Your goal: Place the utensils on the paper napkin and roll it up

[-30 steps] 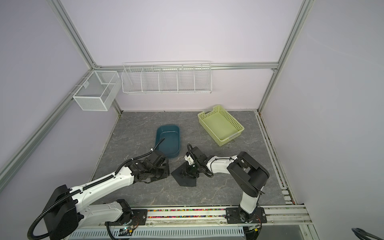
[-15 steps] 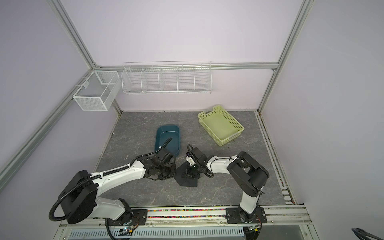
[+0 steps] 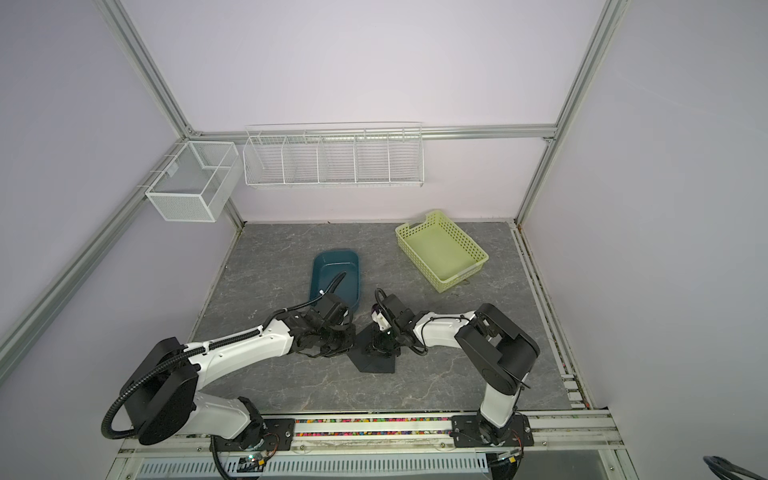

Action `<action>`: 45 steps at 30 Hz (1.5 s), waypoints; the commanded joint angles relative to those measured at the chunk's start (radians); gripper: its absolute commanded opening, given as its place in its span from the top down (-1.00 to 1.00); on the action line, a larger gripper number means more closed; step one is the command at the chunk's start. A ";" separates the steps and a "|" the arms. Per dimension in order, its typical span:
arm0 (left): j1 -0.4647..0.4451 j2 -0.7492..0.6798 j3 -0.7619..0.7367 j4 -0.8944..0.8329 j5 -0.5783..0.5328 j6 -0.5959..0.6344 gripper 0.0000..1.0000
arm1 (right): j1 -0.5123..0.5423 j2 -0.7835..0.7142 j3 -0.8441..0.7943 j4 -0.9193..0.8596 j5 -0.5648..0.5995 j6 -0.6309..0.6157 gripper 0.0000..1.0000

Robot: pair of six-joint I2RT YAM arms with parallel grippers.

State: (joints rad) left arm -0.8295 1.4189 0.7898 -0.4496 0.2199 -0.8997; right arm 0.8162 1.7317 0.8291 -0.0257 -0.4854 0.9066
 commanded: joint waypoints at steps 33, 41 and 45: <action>0.003 0.013 0.005 0.022 0.029 0.011 1.00 | -0.017 -0.305 -0.099 -0.389 0.292 -0.064 0.67; -0.067 0.056 0.022 0.122 0.162 0.053 1.00 | -0.006 -0.306 -0.081 -0.435 0.323 -0.071 0.69; -0.134 0.127 0.053 0.160 0.185 0.039 1.00 | -0.005 -0.310 -0.090 -0.448 0.336 -0.074 0.71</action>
State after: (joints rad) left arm -0.9314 1.5063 0.8059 -0.3428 0.3607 -0.8688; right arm 0.8032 1.4220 0.7341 -0.4393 -0.1715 0.8368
